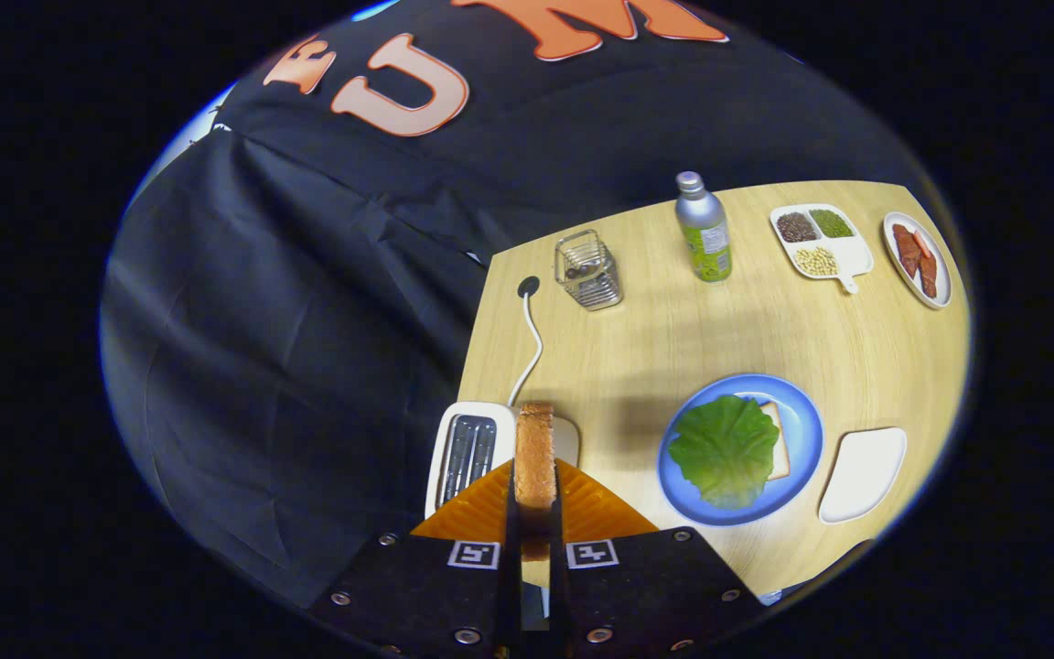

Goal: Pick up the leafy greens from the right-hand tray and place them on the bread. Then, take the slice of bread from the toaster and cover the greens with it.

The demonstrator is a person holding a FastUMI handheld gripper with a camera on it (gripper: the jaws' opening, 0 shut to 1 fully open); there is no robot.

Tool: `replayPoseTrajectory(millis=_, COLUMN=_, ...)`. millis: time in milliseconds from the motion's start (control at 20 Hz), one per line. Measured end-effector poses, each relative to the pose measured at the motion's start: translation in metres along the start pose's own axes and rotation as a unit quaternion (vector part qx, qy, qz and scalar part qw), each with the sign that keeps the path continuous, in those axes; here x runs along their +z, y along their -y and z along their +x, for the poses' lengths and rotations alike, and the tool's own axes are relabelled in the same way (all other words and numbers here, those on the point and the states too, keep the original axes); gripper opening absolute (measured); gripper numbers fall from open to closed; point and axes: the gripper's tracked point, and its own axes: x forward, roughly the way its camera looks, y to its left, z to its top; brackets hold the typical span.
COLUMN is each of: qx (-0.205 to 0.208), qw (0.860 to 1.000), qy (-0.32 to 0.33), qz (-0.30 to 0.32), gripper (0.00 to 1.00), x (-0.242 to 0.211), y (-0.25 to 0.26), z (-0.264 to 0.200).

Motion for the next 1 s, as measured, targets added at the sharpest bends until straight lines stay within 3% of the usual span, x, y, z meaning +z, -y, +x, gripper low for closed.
replayPoseTrajectory(millis=750, qx=0.026, qw=0.999, qy=-0.036, qz=0.031, gripper=0.12, x=-0.034, y=0.13, z=0.047)
replayPoseTrajectory(millis=1000, qx=0.012, qw=0.999, qy=-0.042, qz=0.02, gripper=0.12, x=-0.048, y=0.162, z=0.064)
